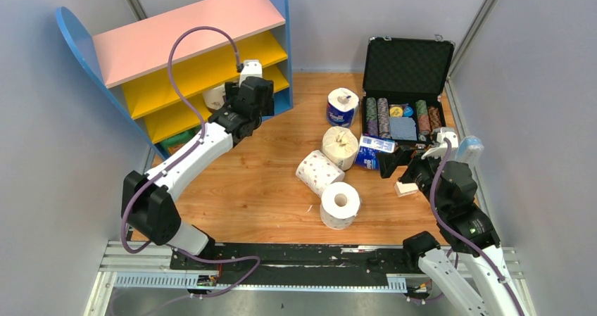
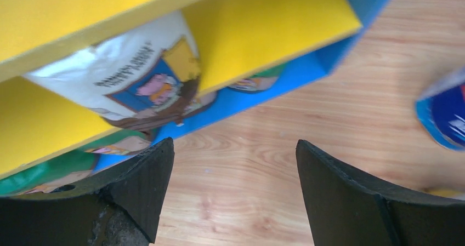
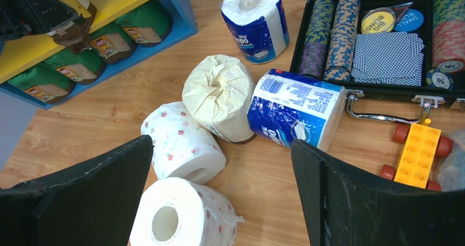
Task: Place and organize the paper towels onto the shelf
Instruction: Place the paper towel on the shelf, then pick up the paper towel from the center of the board.
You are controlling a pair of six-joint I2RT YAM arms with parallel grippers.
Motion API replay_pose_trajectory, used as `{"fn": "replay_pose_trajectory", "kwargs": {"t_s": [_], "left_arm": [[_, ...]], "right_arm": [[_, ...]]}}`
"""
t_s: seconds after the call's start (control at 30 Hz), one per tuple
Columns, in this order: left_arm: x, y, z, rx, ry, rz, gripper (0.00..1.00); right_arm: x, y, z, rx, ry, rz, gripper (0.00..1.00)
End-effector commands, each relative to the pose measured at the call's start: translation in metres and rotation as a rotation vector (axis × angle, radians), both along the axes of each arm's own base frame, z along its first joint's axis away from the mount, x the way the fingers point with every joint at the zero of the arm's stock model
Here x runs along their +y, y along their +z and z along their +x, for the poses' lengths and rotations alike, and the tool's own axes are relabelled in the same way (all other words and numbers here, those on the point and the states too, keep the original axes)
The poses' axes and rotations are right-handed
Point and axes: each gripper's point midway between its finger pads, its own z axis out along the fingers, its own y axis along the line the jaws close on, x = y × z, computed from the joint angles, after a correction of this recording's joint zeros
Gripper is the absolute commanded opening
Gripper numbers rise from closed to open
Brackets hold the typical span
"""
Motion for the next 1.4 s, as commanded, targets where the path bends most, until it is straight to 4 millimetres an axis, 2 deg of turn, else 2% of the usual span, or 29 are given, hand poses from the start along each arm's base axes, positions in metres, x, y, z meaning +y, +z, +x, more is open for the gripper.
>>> {"fn": "replay_pose_trajectory", "kwargs": {"t_s": [0.0,0.23,0.27,0.3,0.33,0.37,0.63,0.73,0.9,1.0,1.23,1.37], "left_arm": [[-0.053,0.019,-0.012,-0.009,-0.217,-0.070,0.91],[-0.139,0.018,-0.026,0.009,-0.453,-0.187,0.95],[-0.150,0.012,-0.026,0.021,-0.477,-0.198,0.96],[-0.164,0.015,-0.030,0.019,-0.507,-0.212,0.96],[-0.175,0.007,-0.031,0.037,-0.530,-0.212,0.97],[-0.187,0.010,-0.035,0.033,-0.556,-0.218,0.97],[-0.239,-0.045,-0.044,0.131,-0.600,-0.202,0.98],[-0.251,-0.056,-0.052,0.156,-0.630,-0.183,0.98],[-0.244,-0.085,-0.053,0.211,-0.590,-0.135,0.94],[-0.247,-0.100,-0.054,0.238,-0.585,-0.137,0.91],[-0.261,-0.111,-0.048,0.258,-0.578,-0.165,0.88],[-0.264,-0.117,-0.046,0.271,-0.576,-0.155,0.82]], "right_arm": [[0.000,0.010,0.003,-0.035,-0.010,0.024,1.00],[-0.004,0.014,0.002,-0.051,-0.033,0.028,1.00],[-0.005,0.014,0.002,-0.052,-0.038,0.029,1.00],[-0.006,0.014,0.002,-0.053,-0.041,0.029,1.00],[-0.007,0.015,0.002,-0.055,-0.045,0.029,1.00],[-0.007,0.014,0.002,-0.055,-0.047,0.029,1.00],[-0.010,0.020,-0.002,-0.077,-0.054,0.042,1.00],[-0.012,0.022,-0.004,-0.088,-0.061,0.047,1.00],[-0.012,0.023,-0.005,-0.090,-0.063,0.050,1.00],[-0.012,0.022,-0.005,-0.088,-0.062,0.051,1.00],[-0.012,0.021,-0.005,-0.081,-0.062,0.049,1.00],[-0.012,0.020,-0.004,-0.079,-0.063,0.048,1.00]]}}
